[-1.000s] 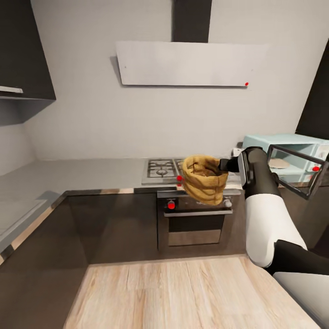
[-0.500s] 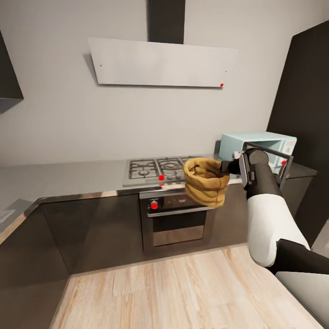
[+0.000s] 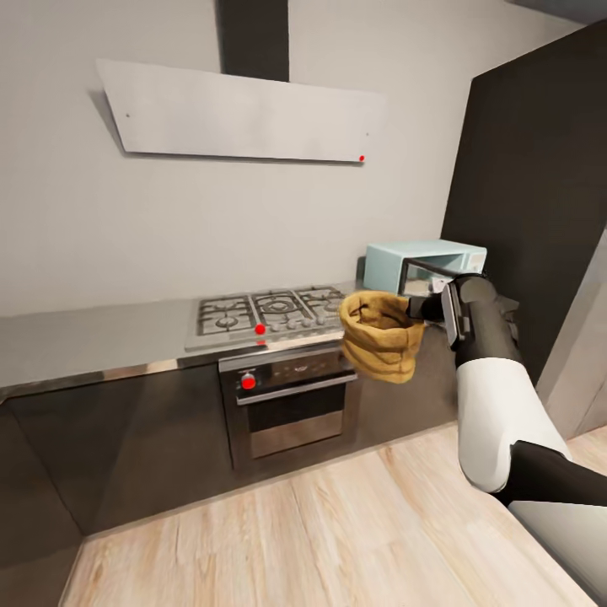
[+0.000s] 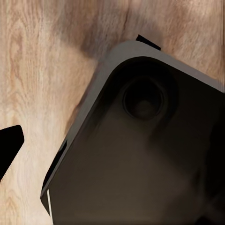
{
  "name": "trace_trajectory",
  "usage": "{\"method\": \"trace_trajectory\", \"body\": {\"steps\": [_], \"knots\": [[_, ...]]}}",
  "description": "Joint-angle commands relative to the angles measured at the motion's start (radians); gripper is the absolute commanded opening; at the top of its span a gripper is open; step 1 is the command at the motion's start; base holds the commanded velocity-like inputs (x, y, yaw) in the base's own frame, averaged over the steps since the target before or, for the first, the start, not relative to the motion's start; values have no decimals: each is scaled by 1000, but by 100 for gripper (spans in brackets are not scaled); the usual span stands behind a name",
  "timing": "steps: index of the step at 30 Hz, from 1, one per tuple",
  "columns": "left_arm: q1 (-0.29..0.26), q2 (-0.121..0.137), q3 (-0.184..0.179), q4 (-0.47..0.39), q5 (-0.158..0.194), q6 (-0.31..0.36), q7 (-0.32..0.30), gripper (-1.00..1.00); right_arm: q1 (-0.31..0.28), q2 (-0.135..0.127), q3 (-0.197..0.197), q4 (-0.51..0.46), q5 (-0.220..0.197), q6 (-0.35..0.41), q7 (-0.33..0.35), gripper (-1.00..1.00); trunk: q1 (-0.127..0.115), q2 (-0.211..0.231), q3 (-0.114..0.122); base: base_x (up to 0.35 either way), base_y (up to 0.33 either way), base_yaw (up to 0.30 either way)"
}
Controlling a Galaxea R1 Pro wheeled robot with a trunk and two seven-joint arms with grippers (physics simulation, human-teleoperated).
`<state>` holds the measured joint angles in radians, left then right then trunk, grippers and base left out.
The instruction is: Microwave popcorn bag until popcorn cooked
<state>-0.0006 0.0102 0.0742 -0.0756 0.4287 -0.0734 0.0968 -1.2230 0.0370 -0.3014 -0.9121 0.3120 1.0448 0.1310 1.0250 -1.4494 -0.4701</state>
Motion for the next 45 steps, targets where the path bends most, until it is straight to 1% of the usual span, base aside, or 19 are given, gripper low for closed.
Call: {"method": "trace_trajectory", "body": {"steps": [1, 5, 7, 10, 16, 17, 18, 24, 28, 32, 34, 39, 45], "knots": [[-1, -1, 8, -1, -4, -2, 1, 100, -1, 0, -4, -1, 10, 2, 10, -100, 0, -1, -1, 0, 0, -289], [0, -2, -1, 0, -13, -2, 1, 100, -1, -33, -4, -1, 10, 2, 10, -100, 0, -1, -1, 16, -16, -289], [0, -2, -3, 0, -15, -1, 1, 100, -1, -39, -4, -1, 10, 2, 10, -100, 0, -1, -1, 156, -164, -289], [0, -2, -4, 0, -15, 0, 1, 100, -1, -40, -4, -1, 10, 2, 9, -100, 0, -1, -1, 191, -213, -158], [0, -2, -4, 2, -15, 0, 1, 100, -1, -40, -3, -1, 10, 2, 10, -100, 0, -1, -1, 197, -244, -10], [0, 0, 2, 2, -9, -1, 1, 100, 0, -34, 0, 3, 9, 2, 14, -100, 0, -1, -1, 0, 0, 0], [0, 1, 1, 1, -14, -1, 1, 100, 1, -29, 1, 7, 13, 2, 7, -100, 0, -1, -1, 0, 0, 0], [0, 1, -3, -2, -16, -1, 0, 100, 2, -28, 1, 9, 22, -18, 0, -100, 0, -1, -1, -13, 0, 0], [-1, -1, -2, -4, -17, -2, 1, 100, 2, -30, 0, 9, 21, -34, -1, -100, 0, -1, -1, -257, 0, 0], [0, -2, -1, -4, -18, -3, 1, 100, 2, -31, -4, 4, 17, -11, -1, -100, 0, -1, -1, -338, 0, 0], [0, -2, -1, -4, -18, -3, 1, 100, 2, -37, -6, 3, 16, 0, -1, -100, 0, -1, -1, -345, 0, -87], [0, -4, -1, -4, -18, -3, 1, 100, 2, -45, -7, 0, 18, 2, -1, -100, 0, -1, -1, -345, 0, -260], [0, -3, -1, -3, -16, -2, 1, 100, 2, -46, -8, -1, 18, 2, -1, -100, 0, -1, -1, -343, -14, -288]]}}
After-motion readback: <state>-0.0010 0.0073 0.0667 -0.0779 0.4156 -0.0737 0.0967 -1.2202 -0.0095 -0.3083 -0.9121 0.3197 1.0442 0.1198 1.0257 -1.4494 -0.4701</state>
